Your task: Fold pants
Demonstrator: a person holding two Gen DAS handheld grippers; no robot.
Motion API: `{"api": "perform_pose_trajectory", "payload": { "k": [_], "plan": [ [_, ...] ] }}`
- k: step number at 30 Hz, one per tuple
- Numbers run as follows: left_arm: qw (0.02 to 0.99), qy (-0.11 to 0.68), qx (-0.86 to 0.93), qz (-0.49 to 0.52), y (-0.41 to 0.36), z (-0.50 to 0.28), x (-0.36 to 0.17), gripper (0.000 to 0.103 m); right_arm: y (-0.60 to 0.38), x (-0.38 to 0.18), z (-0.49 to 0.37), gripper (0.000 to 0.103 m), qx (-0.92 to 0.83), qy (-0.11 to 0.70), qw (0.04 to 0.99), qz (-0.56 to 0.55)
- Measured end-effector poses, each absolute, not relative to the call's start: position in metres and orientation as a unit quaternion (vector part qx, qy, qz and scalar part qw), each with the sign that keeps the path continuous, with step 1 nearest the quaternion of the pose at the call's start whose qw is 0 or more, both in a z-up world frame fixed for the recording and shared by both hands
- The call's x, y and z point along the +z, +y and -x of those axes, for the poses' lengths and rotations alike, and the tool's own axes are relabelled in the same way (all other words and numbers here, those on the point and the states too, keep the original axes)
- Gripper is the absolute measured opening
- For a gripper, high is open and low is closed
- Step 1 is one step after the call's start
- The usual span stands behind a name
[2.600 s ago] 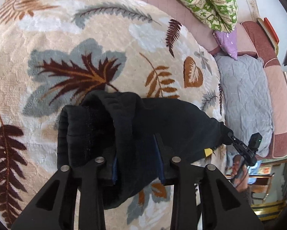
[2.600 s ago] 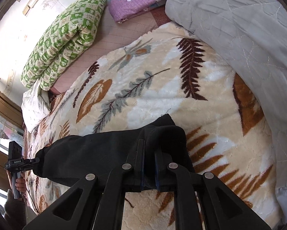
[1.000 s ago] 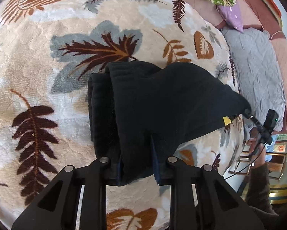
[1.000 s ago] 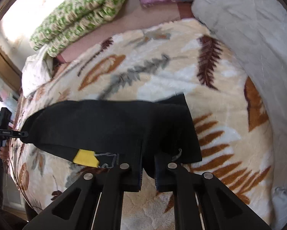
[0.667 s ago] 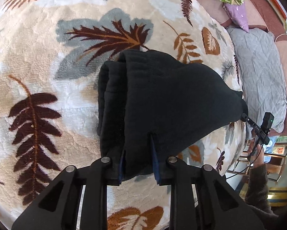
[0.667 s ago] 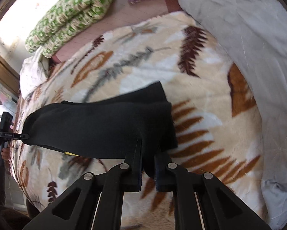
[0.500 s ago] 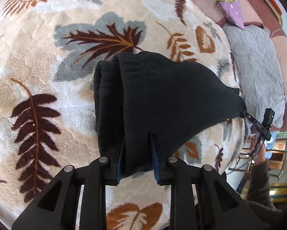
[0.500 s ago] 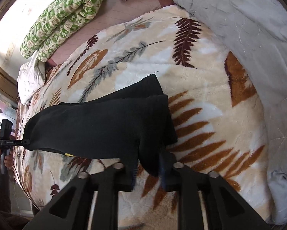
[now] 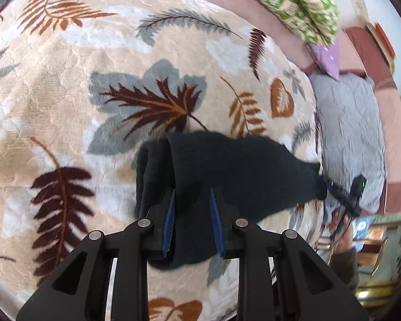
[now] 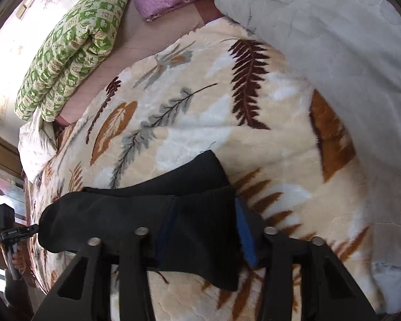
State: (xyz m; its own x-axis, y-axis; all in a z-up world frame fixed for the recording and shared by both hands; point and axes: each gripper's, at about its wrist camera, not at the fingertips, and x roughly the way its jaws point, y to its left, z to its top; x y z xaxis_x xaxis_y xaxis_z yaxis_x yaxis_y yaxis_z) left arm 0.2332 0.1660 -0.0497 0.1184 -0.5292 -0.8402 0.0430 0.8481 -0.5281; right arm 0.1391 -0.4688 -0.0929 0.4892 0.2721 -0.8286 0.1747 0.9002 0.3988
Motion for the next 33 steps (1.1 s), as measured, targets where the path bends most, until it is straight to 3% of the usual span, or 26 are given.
{"api": "perform_pose_trajectory", "payload": {
  "k": [5,9,14,17,22,24,26,33],
  "plan": [
    [0.708,0.645,-0.192,0.215,0.156,-0.248,-0.066,0.023,-0.454,-0.097,-0.146,0.014,0.038,0.518,0.833,-0.190],
    [0.736,0.610,-0.176,0.233,0.156,-0.248,-0.061,0.022,-0.448,-0.093,-0.145,0.012,0.035,0.510,0.843,-0.166],
    [0.767,0.573,-0.174,0.230,0.159,-0.243,-0.042,0.015,-0.453,-0.071,-0.141,0.010,0.032,0.464,0.868,-0.174],
    [0.774,0.578,-0.149,0.209,0.162,-0.245,-0.048,0.015,-0.456,-0.059,-0.139,0.010,0.040,0.429,0.885,-0.174],
    [0.773,0.594,-0.127,0.184,0.159,-0.247,-0.065,0.015,-0.460,-0.093,-0.153,0.011,0.006,0.462,0.870,-0.172],
    [0.771,0.597,-0.124,0.182,0.158,-0.247,-0.068,0.015,-0.466,-0.110,-0.154,0.016,-0.015,0.475,0.863,-0.171],
    [0.765,0.599,-0.123,0.201,0.161,-0.248,-0.068,0.015,-0.475,-0.118,-0.151,0.033,-0.029,0.479,0.860,-0.173],
    [0.779,0.567,-0.091,0.251,0.184,-0.230,-0.034,0.015,-0.496,-0.087,-0.122,0.036,-0.030,0.447,0.870,-0.205]
  ]
}}
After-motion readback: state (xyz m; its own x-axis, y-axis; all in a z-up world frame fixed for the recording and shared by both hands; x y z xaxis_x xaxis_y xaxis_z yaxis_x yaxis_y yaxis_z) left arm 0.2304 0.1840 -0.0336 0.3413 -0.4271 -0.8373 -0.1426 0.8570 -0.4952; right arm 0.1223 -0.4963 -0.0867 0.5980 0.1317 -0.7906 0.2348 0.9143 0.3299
